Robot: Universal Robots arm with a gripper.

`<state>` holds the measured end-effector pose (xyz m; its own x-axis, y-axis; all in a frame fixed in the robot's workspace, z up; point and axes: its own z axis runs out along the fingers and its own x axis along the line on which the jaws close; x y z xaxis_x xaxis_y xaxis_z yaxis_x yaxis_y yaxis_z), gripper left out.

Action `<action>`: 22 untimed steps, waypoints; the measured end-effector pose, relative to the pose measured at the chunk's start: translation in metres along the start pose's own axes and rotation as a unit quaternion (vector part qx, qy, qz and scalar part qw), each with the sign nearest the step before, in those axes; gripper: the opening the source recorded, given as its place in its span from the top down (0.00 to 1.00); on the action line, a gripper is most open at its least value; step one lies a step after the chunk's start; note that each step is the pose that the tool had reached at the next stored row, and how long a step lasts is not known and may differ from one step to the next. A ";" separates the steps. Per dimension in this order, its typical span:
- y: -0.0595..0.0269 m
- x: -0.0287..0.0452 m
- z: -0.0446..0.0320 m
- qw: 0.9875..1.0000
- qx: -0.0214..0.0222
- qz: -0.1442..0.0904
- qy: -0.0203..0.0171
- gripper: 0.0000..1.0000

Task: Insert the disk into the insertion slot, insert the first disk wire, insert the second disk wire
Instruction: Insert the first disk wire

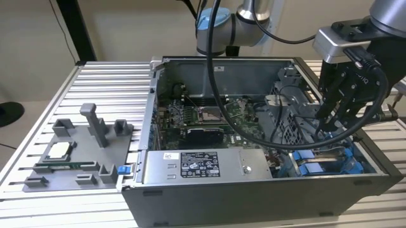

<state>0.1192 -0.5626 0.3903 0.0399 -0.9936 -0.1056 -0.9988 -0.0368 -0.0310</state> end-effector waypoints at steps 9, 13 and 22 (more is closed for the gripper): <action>0.0001 -0.0001 -0.0001 1.000 0.000 0.000 0.000 0.00; 0.0001 -0.0001 -0.0001 1.000 0.000 0.000 0.000 0.00; -0.0006 0.0036 -0.0003 1.000 0.000 0.001 0.000 1.00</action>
<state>0.1200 -0.5662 0.3903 0.0381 -0.9937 -0.1058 -0.9989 -0.0351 -0.0304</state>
